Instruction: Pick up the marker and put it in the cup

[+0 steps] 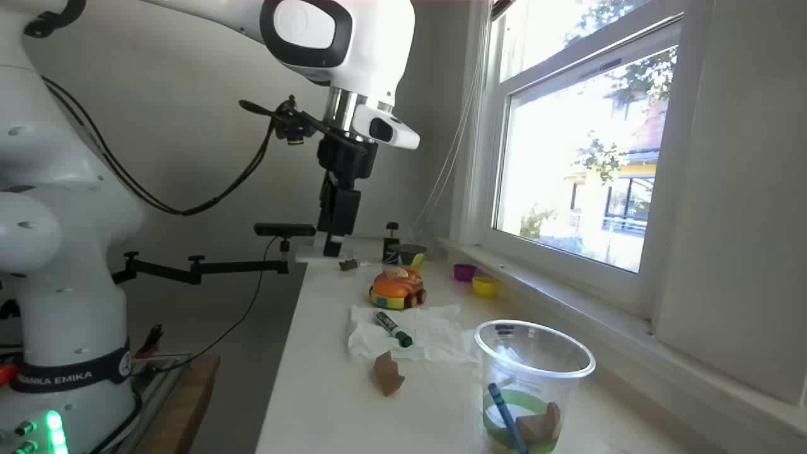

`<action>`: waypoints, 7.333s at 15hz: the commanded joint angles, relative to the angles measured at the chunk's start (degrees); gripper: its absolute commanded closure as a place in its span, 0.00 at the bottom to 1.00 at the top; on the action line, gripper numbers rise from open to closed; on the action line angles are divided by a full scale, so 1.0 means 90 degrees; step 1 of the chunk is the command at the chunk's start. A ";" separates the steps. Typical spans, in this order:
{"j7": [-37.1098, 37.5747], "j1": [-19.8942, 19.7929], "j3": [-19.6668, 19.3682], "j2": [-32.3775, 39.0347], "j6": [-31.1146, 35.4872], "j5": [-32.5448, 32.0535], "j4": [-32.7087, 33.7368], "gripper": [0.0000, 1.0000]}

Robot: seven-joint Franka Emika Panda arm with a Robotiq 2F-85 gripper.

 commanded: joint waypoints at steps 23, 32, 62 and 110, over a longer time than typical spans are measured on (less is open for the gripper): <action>0.5123 -0.1390 0.0862 0.1342 0.2947 -0.0133 -0.0266 0.00; 0.8473 -0.1463 0.1097 0.2057 0.3448 -0.0326 -0.0160 0.34; 1.2704 -0.0990 0.1041 0.2636 0.2348 -0.0722 0.0899 0.95; 1.3025 -0.0989 0.0297 0.1361 0.3518 -1.1071 -0.0176 0.95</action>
